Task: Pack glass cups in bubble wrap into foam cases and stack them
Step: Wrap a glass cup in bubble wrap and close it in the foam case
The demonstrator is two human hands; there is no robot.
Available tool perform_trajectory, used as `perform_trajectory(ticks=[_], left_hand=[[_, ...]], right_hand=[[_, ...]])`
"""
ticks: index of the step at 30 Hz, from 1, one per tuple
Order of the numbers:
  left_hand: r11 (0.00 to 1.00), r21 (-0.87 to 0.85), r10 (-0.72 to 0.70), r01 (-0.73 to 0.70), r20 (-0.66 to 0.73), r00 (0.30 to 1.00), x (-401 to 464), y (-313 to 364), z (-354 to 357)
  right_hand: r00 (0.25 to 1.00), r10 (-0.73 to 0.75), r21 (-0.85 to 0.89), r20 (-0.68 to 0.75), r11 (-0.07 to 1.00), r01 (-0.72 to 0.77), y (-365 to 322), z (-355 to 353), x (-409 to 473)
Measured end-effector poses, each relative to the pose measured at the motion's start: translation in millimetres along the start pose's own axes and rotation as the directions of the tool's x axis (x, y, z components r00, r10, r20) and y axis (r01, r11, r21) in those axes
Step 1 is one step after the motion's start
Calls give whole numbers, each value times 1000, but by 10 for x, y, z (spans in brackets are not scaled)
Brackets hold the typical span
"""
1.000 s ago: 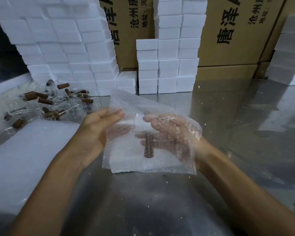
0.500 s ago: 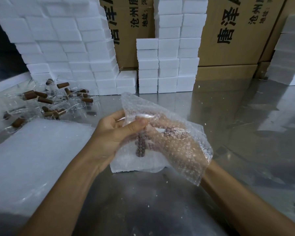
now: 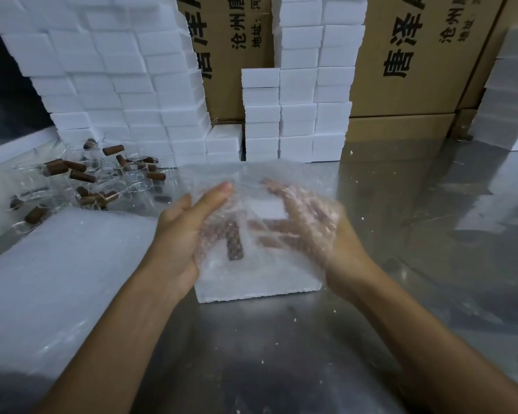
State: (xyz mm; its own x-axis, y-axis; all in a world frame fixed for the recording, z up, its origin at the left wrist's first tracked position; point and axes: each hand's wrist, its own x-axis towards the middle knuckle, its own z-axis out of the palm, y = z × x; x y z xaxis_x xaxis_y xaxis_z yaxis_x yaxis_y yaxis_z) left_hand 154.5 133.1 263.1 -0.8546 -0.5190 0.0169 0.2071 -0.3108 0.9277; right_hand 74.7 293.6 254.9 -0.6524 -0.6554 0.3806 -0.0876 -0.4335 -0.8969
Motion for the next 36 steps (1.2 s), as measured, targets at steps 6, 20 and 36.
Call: perform_trajectory(ticks=[6, 20, 36], left_hand=[[945, -326, -40, 3, -106, 994, 53, 37, -58], [967, -244, 56, -77, -92, 994, -63, -141, 240], [992, 11, -123, 123, 136, 983, -62, -95, 83]], right_hand=[[797, 31, 63, -603, 998, 8, -94, -273, 135], [890, 338, 194, -308, 938, -289, 135, 50, 39], [894, -370, -571, -252, 803, 172, 63, -236, 25]])
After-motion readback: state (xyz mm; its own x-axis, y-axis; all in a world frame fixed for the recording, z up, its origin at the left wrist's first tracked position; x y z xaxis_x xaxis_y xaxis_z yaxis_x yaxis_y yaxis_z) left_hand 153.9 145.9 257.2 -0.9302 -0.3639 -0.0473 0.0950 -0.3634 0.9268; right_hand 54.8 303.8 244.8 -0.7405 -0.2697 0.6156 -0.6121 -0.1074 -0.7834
